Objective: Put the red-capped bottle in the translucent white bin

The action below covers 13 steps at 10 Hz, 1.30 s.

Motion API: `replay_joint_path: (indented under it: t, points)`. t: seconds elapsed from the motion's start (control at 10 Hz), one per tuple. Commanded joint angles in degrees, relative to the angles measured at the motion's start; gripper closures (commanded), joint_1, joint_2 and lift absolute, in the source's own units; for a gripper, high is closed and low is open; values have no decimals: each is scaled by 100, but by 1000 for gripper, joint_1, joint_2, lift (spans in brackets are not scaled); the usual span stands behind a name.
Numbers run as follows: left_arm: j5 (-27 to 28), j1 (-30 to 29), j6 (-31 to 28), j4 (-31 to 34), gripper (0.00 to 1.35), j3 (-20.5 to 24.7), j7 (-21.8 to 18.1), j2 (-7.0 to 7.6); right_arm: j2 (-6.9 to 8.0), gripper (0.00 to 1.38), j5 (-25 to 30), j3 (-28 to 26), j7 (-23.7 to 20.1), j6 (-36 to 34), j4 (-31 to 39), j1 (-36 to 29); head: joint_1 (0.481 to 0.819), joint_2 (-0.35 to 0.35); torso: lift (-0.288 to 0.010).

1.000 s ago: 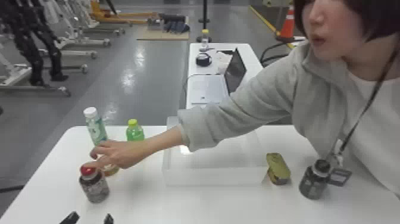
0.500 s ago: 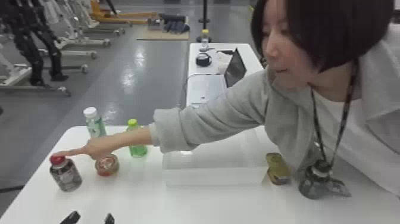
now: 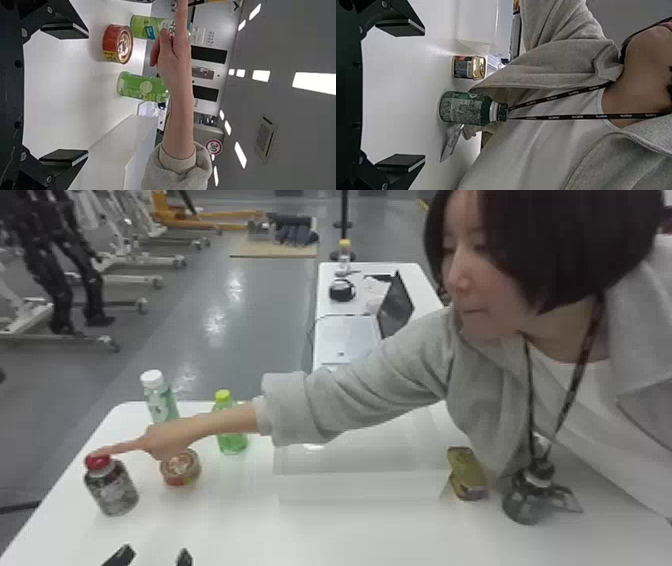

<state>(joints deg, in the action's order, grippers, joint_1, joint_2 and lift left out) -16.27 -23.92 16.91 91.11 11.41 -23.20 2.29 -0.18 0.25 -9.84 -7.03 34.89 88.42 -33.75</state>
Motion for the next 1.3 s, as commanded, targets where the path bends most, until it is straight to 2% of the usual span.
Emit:
replay_joint_path:
  t: [0.0, 0.8, 1.1, 1.2]
  points:
    - [-8, 19, 14, -23, 234, -16, 0, 0, 23, 167, 2, 0, 0, 0, -9, 0, 549, 0, -100]
    - [1, 98, 41, -102, 234, -33, 0, 17, 23, 165, -7, 35, 0, 53, -79, 70, 549, 0, -100]
    - [150, 353, 164, -339, 234, 19, 167, 70, 23, 165, -51, 105, 0, 105, -202, 185, 549, 0, -100]
    - [300, 424, 234, -401, 234, 11, 352, 105, 23, 165, -60, 149, 0, 123, -237, 228, 549, 0, -100]
